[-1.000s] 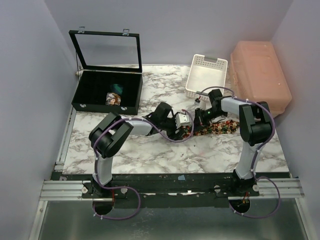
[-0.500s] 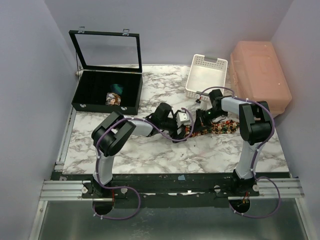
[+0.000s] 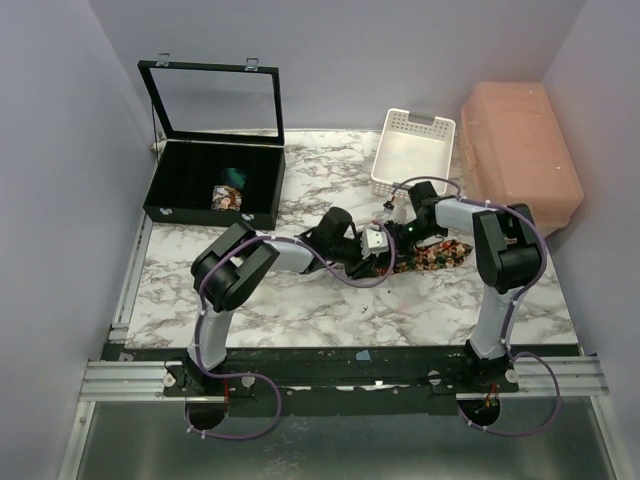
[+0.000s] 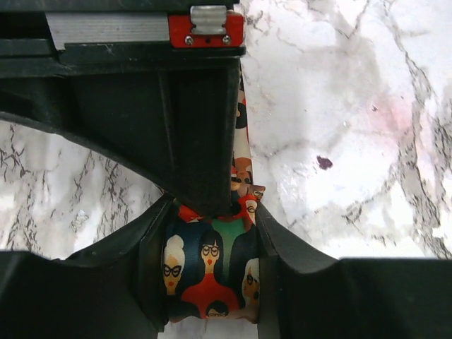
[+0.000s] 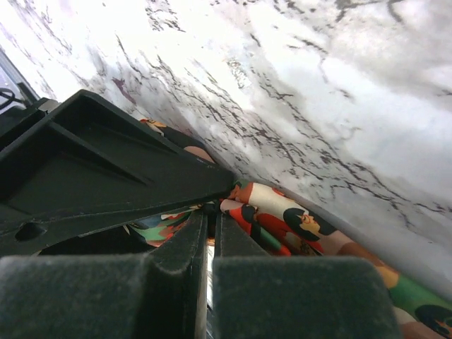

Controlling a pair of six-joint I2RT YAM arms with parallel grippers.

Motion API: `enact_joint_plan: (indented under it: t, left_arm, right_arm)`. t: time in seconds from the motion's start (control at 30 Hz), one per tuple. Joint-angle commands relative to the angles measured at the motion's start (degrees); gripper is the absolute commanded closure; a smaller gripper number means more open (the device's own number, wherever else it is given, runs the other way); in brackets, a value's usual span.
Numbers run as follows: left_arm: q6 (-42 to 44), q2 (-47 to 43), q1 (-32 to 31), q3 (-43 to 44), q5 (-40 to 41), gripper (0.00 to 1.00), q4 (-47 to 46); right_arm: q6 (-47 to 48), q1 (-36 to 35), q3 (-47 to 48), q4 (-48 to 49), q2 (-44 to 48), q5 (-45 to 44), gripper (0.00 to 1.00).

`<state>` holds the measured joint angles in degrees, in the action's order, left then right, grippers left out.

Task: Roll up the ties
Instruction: Roll the tie at the center of the board.

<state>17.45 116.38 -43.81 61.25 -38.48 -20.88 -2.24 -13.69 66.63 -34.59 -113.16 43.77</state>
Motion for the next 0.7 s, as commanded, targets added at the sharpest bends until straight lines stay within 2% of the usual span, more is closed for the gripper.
enact_joint_plan:
  t: [0.0,0.03,0.1,0.17,0.27,0.47,0.67]
  left_arm:
    - [3.55,-2.23,2.49,-4.54,-1.45,0.68,8.58]
    - [3.99,-2.83,3.02,-5.18,-1.62,0.7,9.35]
    - [4.83,-3.53,3.7,-6.22,-2.08,0.74,10.43]
    - [5.09,-3.9,3.87,-6.34,-2.01,0.76,11.01]
    - [4.19,-3.77,3.85,-5.52,-2.41,0.76,11.31]
    - [3.1,-4.08,3.96,-5.3,-1.01,0.75,11.14]
    - [0.56,-7.04,4.78,-7.65,0.19,0.69,7.16]
  right_arm:
    - [-3.18,-1.07,-3.39,3.25,0.77,-7.05,0.99]
    - [-3.87,-1.01,-3.37,3.23,1.52,-6.68,0.99]
    - [-4.59,-0.62,-2.27,2.75,2.73,-5.01,0.81]
    - [-4.57,0.39,-0.91,2.44,4.29,-3.38,0.73]
    - [-2.37,2.0,1.29,0.93,5.45,-3.58,0.72]
    - [3.35,2.54,0.3,-4.67,2.51,-10.43,0.73]
    - [3.08,2.73,-1.23,-5.2,0.34,-15.39,0.74]
